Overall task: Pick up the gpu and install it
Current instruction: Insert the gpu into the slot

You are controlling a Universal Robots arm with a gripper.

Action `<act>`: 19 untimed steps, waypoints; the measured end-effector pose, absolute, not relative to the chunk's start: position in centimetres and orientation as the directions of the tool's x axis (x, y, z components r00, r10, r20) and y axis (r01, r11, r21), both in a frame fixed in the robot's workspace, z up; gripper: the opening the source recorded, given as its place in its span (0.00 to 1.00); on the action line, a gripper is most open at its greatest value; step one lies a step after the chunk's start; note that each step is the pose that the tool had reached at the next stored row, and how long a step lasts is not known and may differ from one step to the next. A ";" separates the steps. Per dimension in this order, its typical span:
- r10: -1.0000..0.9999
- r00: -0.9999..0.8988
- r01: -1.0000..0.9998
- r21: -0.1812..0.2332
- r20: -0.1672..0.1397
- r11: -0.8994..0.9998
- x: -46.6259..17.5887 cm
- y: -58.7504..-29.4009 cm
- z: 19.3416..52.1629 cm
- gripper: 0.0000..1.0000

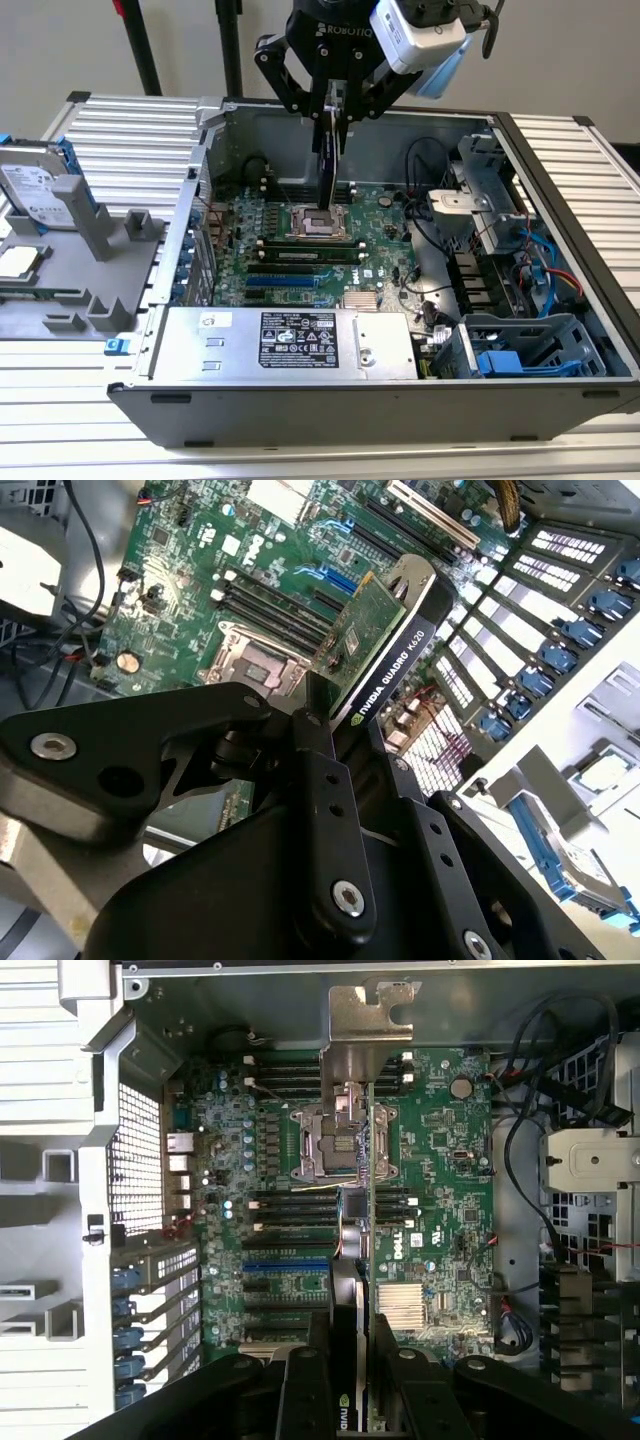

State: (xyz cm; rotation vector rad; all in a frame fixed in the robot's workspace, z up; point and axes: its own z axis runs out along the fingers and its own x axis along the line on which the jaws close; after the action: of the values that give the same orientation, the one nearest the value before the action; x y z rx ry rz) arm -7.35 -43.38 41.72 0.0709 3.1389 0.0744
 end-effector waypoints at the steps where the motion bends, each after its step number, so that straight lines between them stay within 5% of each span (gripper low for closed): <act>1: 0.045 -0.999 0.045 0.047 0.000 0.998 -7.3 -43.4 41.7 0.00; 19: 0.040 -0.999 0.040 0.047 0.000 0.998 -7.3 -43.4 41.7 0.00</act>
State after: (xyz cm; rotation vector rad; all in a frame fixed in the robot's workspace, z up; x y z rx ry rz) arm -7.31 -43.38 41.71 0.0630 3.1392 0.0744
